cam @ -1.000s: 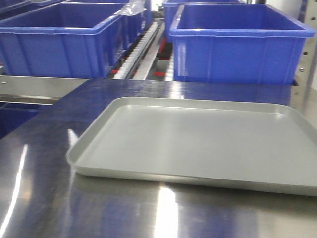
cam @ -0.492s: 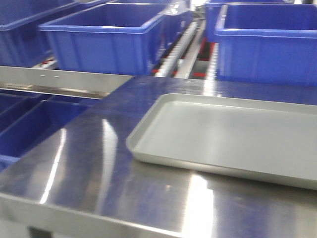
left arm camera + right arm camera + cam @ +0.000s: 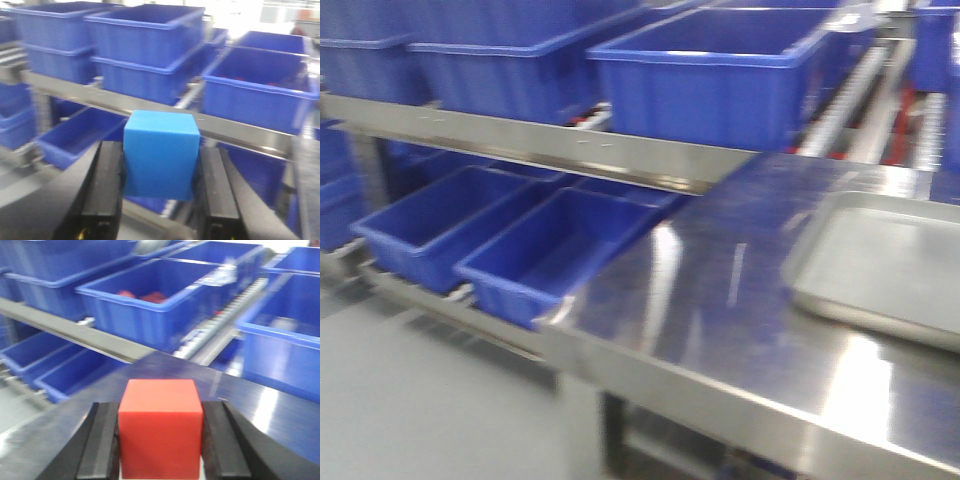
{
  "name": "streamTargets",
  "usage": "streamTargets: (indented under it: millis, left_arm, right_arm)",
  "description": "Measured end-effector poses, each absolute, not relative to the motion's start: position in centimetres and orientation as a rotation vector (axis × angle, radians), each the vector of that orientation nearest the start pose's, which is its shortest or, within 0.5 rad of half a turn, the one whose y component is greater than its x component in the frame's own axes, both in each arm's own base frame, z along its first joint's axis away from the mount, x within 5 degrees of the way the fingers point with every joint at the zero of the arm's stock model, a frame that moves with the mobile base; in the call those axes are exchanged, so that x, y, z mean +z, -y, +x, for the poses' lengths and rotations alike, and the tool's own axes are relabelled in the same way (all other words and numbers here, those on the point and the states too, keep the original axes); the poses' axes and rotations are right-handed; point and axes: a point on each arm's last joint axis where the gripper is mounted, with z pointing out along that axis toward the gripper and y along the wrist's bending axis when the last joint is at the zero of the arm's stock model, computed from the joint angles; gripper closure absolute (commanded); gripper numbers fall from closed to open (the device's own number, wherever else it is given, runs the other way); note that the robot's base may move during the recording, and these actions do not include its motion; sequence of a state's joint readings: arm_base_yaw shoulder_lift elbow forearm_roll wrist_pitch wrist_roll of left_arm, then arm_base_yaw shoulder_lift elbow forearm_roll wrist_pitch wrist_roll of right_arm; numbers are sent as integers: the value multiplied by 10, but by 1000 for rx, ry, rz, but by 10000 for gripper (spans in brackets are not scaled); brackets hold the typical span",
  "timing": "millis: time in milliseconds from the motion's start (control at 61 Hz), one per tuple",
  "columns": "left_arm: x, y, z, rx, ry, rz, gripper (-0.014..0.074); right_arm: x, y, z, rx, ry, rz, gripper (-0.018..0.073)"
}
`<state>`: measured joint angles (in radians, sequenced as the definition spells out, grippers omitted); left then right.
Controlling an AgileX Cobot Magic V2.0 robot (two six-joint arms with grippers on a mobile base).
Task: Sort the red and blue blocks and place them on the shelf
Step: 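Turn the base away from the table holding both cubes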
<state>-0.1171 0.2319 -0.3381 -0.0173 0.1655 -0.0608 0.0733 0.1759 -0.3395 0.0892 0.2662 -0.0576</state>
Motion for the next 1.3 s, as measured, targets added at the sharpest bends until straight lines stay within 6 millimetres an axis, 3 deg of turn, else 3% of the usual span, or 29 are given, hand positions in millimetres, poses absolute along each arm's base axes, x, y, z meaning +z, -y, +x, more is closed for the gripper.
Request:
streamTargets:
  millis: [1295]
  left_arm:
    - [298,8,66,-157,-1545,33,474]
  right_arm:
    - [293,-6,57,98,-1585,-54,482]
